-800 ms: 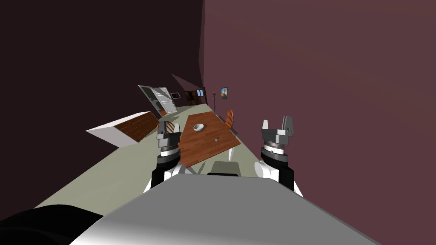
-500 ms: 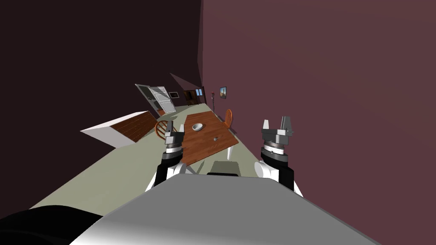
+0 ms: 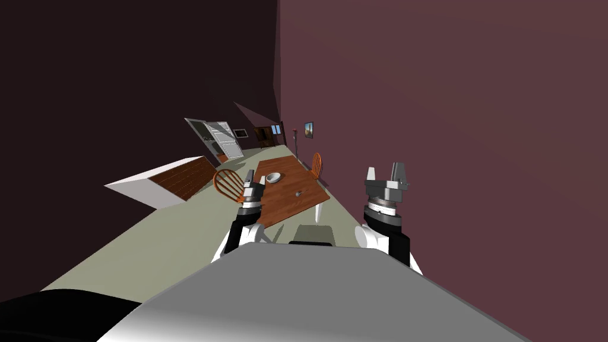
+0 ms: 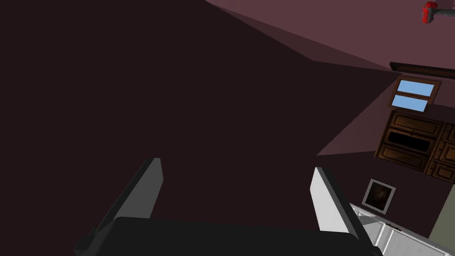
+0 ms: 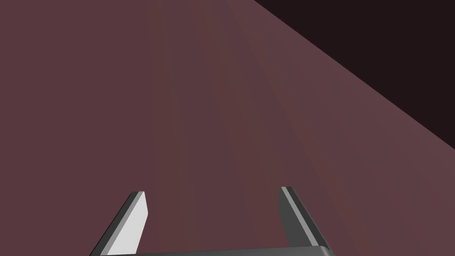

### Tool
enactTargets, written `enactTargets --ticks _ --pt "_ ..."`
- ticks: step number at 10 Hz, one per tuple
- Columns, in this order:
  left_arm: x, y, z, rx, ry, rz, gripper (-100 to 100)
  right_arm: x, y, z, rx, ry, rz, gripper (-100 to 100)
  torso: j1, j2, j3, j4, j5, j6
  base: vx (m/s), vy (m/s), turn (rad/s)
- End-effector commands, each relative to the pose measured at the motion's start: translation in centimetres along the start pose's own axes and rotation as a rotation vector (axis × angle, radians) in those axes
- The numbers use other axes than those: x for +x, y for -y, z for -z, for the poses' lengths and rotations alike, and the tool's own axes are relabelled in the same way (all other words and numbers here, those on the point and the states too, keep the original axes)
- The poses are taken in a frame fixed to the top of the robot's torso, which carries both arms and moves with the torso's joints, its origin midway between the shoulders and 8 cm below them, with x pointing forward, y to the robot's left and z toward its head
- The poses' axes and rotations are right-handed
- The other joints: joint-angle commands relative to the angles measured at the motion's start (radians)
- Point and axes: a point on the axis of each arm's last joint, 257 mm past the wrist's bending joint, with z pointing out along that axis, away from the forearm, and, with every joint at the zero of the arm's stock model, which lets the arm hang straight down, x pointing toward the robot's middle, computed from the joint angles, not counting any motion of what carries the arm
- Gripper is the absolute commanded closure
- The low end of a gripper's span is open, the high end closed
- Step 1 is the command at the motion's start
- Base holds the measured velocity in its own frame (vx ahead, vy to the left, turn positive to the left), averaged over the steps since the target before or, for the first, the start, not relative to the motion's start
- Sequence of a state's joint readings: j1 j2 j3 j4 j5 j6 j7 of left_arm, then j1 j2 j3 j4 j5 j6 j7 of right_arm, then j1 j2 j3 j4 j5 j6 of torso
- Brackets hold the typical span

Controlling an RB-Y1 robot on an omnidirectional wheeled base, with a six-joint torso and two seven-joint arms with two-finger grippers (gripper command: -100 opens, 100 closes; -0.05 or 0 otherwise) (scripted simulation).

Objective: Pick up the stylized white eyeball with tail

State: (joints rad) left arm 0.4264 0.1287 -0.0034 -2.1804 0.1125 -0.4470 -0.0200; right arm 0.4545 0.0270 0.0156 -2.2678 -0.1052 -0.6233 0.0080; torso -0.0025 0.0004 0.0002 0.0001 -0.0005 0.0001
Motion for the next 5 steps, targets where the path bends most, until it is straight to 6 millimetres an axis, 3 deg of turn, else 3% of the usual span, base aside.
enactTargets --ticks 1,5 --pt "0.1 -1.0 -0.2 -0.032 -0.005 0.016 -100 0.0 0.0 0.0 0.000 0.000 0.000 0 0.000 0.000 0.000 0.000 0.000 0.000 -0.013 -0.033 -0.009" --pt "1.5 -6.3 -0.8 -0.164 -0.029 0.095 -100 0.0 0.0 0.0 0.000 0.000 0.000 0 0.000 0.000 0.000 0.000 0.000 0.000 -0.010 -0.038 -0.031"
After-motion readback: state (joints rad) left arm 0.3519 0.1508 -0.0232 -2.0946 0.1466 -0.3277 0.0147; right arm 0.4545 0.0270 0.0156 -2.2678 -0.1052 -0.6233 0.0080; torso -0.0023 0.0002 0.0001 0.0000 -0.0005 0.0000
